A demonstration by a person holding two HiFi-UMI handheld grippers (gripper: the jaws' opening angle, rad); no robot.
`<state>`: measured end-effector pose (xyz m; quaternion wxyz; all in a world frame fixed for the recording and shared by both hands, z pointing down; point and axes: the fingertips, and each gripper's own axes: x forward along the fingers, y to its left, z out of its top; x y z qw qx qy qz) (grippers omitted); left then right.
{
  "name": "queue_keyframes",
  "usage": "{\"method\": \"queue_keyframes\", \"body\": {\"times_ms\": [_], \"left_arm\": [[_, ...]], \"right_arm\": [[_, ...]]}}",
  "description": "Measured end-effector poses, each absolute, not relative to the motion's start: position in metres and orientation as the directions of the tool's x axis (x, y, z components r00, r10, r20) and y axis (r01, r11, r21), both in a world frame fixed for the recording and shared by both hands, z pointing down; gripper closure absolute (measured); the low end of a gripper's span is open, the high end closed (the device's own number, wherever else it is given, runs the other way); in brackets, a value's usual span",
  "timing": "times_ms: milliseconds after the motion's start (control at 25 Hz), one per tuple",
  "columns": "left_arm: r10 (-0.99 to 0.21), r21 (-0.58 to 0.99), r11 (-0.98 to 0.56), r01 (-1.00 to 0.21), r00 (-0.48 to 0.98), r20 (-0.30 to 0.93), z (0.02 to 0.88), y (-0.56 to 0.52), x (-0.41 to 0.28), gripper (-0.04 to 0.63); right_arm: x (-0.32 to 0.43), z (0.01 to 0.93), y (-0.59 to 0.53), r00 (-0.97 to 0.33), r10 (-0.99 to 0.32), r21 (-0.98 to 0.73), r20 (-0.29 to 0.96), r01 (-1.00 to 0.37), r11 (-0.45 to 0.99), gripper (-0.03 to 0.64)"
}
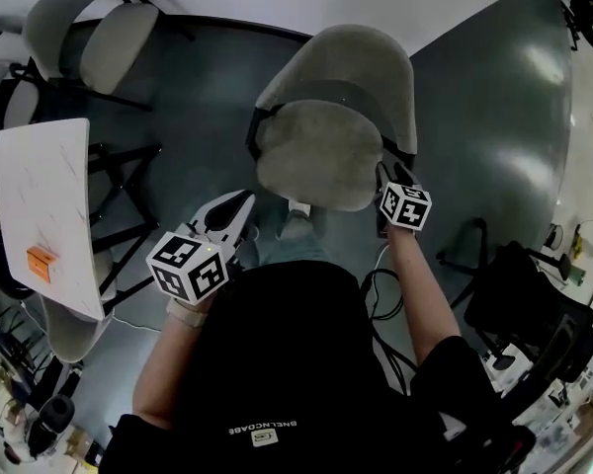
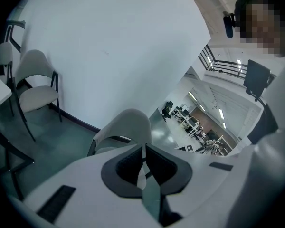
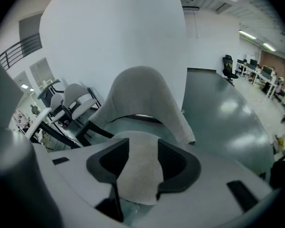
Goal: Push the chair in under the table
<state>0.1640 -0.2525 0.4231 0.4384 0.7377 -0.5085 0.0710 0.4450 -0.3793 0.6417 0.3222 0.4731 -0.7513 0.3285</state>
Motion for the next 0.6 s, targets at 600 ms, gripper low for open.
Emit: {"method": "queue_keyframes", "body": {"times_ms": [600], "left_arm": [[-0.645, 0.548, -0.062, -0.834, 0.452, 0.616, 0.439, -0.237, 0.201, 0.589]], "right_arm": [[0.553, 0.734, -0.392, -0.127, -0.423, -0.015, 0.897, -0.966, 0.258, 0.420]]}}
